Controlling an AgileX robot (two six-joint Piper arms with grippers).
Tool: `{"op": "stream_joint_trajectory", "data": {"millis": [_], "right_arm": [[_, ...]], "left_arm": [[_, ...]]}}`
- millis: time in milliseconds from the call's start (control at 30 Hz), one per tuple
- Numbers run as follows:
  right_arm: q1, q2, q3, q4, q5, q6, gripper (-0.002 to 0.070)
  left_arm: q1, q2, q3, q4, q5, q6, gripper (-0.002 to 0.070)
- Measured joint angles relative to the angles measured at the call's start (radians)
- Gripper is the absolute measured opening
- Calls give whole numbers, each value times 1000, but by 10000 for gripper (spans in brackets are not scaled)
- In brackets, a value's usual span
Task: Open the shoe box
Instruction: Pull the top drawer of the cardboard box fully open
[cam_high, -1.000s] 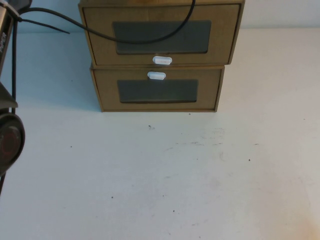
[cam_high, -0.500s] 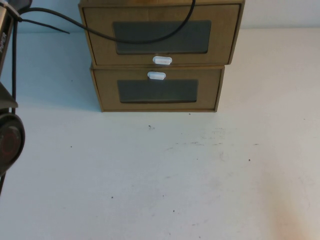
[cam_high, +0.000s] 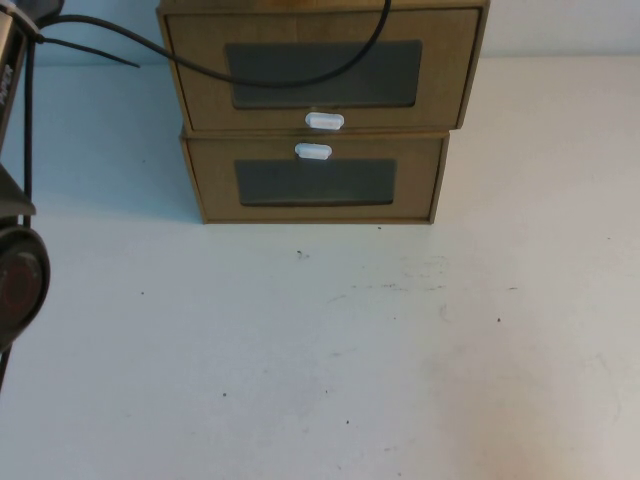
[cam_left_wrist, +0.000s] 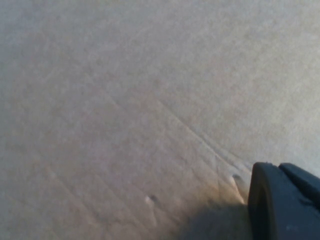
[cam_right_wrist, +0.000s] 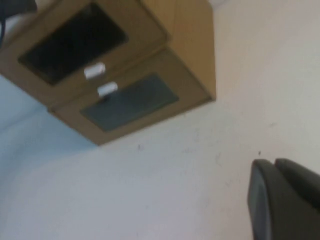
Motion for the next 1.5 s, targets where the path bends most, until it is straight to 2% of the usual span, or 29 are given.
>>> {"op": "stream_joint_trajectory", "data": {"millis": [200, 367, 633, 767, 867, 1133, 1300, 1500], "right_arm": [[0, 219, -164, -32, 265, -179, -14], [3, 374, -249, -46, 358, -295, -13], [132, 649, -440, -77, 362, -357, -13], [258, 831, -606, -140, 362, -352, -13], [380, 959, -737, -281, 362, -289, -13], [758, 1206, -963, -970, 356, 21, -13], [868, 1293, -974, -1315, 292, 155, -13], [895, 1395, -975, -1642, 228, 321, -3]], "left_arm": [[0, 0, 0, 2, 0, -2, -5], [0, 0, 0, 4, 0, -2, -5], [0, 0, 0, 4, 0, -12, -5], [0, 0, 0, 4, 0, -38, -5], [0, 0, 0, 4, 0, -79, -5], [0, 0, 0, 6, -2, -225, -5], [0, 0, 0, 7, -4, -258, -5], [0, 0, 0, 7, -4, -263, -5]]}}
